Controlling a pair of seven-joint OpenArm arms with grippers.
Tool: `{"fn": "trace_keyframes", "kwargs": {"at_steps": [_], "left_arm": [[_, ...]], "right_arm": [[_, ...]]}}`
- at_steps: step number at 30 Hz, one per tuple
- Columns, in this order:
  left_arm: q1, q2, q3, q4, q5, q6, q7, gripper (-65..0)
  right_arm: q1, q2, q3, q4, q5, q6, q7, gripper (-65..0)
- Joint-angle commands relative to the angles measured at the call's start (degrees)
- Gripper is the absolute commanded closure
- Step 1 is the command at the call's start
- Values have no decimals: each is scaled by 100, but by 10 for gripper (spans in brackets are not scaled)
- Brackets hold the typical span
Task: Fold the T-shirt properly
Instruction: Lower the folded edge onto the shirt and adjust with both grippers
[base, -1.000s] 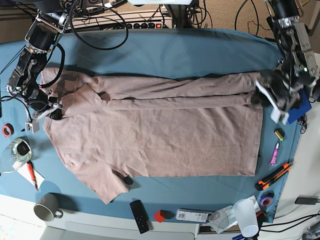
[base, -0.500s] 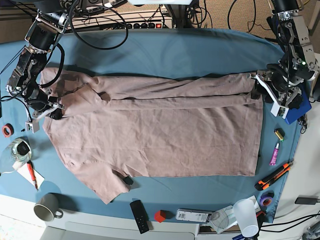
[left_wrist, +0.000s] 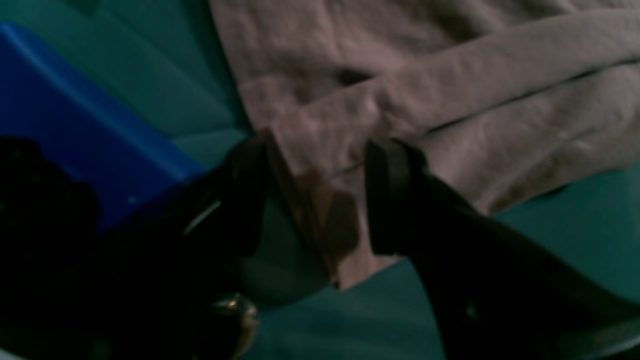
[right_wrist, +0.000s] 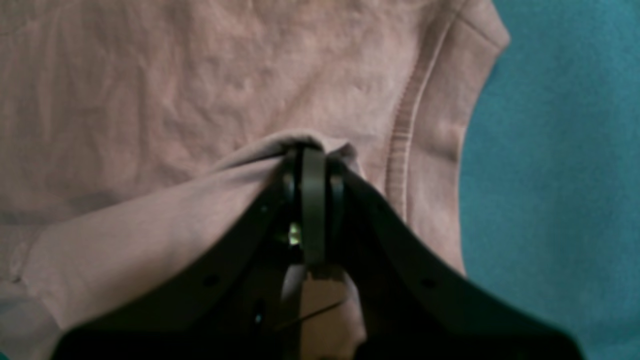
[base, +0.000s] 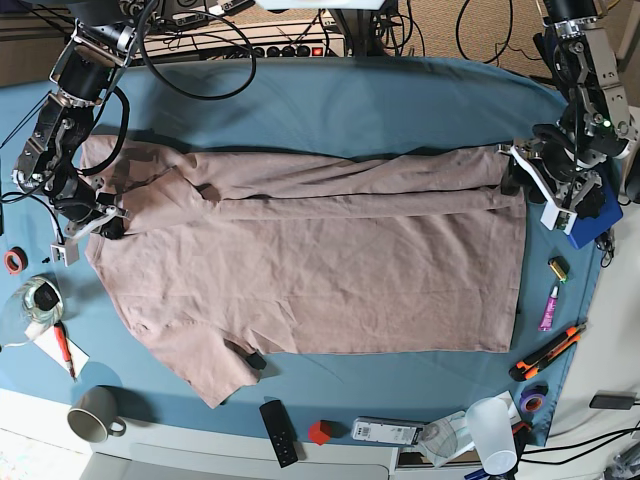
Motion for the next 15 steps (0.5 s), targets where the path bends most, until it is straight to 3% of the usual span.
{"fn": "trace_keyframes", "kwargs": {"at_steps": [1,8,13,15], "left_arm": [[-59,-4,-20,92,-59,-24,-127,-318],[-63,140,-20,92,459,-9,-286,-317],[-57,153,-20,81,651,-2,-361,-210],[-59,162,-20,81,649,-2,-365,-201]], "right_arm": [[127,131,33,98,94,-2,107,0],[125,133,33,98,94,0,107,0],[125,131,33,98,94,0,107,0],[125,131,33,98,94,0,107,0]]}}
